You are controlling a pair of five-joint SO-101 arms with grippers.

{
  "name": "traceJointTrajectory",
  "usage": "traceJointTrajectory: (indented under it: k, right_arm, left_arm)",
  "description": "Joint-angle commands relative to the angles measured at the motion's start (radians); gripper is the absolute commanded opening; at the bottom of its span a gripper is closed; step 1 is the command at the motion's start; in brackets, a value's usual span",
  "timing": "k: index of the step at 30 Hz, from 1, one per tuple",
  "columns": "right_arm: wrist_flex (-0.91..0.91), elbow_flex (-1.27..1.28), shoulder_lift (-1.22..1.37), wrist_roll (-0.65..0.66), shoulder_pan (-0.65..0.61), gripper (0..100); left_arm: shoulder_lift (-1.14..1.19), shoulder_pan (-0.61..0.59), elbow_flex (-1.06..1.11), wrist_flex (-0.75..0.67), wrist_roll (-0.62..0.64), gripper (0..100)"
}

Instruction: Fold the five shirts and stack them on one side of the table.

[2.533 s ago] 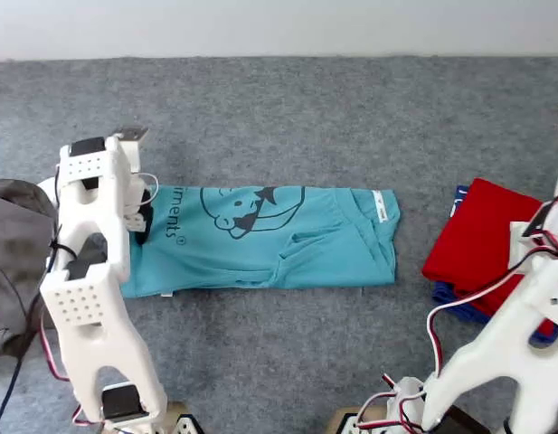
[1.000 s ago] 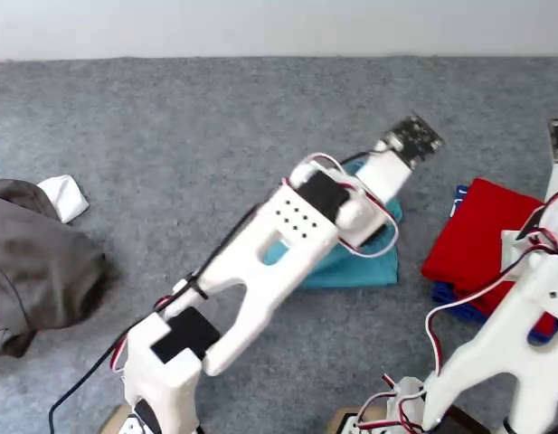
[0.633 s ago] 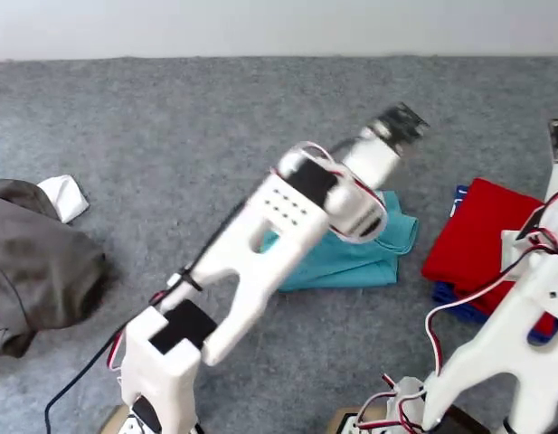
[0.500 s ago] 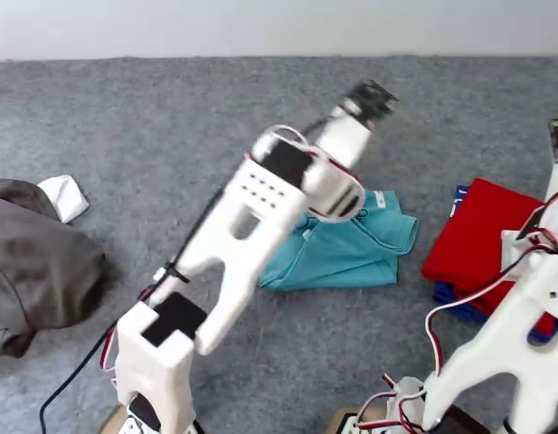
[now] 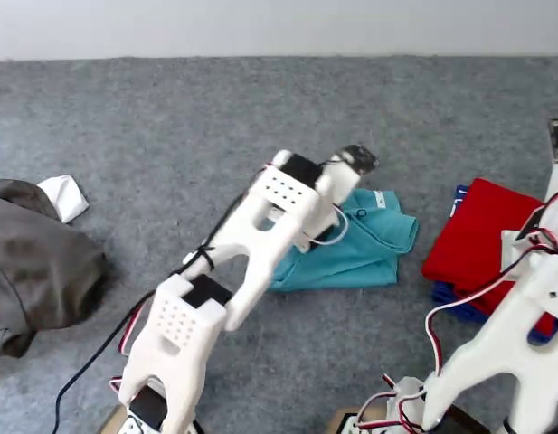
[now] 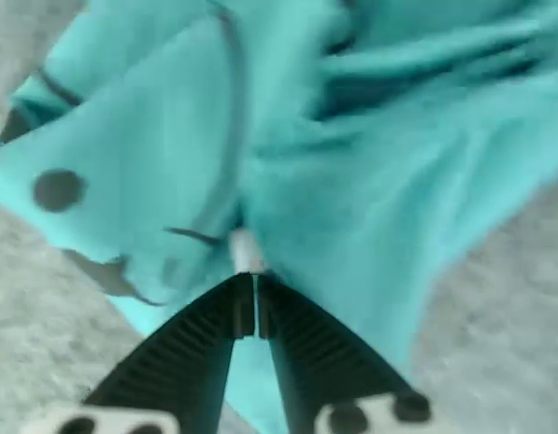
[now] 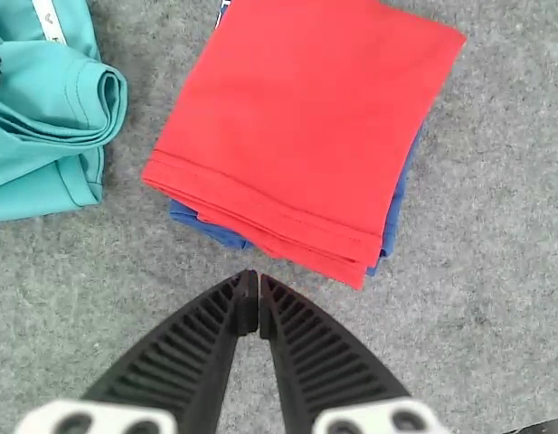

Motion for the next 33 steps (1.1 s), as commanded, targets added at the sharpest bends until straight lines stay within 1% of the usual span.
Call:
traceJointTrajectory:
  k: [1,3,6,11,14,17,19,23,25,29,33]
  right_arm:
    - [0.004,-0.003,-0.018,-0.003,-0.008,1.3]
    - [0.001,-0.003,-0.019,-0.003,-0.008,1.3]
    - [0.001,-0.003,-0.021,-0.003,-0.008,1.3]
    - [0.001,-0.003,-0.027,-0.003,-0.005,1.3]
    - [-0.002,-0.006,-0.027,-0.003,-0.005,1.3]
    - [-0.004,-0.008,-0.021,-0.003,-0.005,1.3]
    - [-0.004,-0.008,-0.019,-0.003,-0.007,1.3]
    - [-0.004,-0.008,-0.018,-0.003,-0.008,1.3]
    - [-0.004,-0.008,-0.018,-0.003,-0.008,1.3]
    - [-0.004,-0.008,-0.018,-0.003,-0.008,1.3]
    - [-0.004,-0.008,-0.018,-0.003,-0.008,1.3]
  left_arm:
    - [-0.014,0.089,-0.096,0.097,-0.003,1]
    - [-0.014,0.137,-0.134,0.143,-0.002,1]
    - [-0.037,0.186,-0.142,0.144,0.029,1]
    - [-0.137,0.261,-0.081,0.143,0.048,1]
    - [-0.203,0.275,-0.047,0.143,0.048,1]
    - [-0.249,0.229,-0.044,0.141,0.048,1]
    - [-0.264,0.172,-0.045,0.133,0.044,1]
    - [-0.264,0.041,-0.038,0.075,0.041,1]
    - [-0.249,-0.003,-0.027,0.035,0.04,1]
    - [-0.176,-0.044,-0.027,0.002,0.04,1]
    - [-0.089,-0.032,-0.025,0.009,0.04,1]
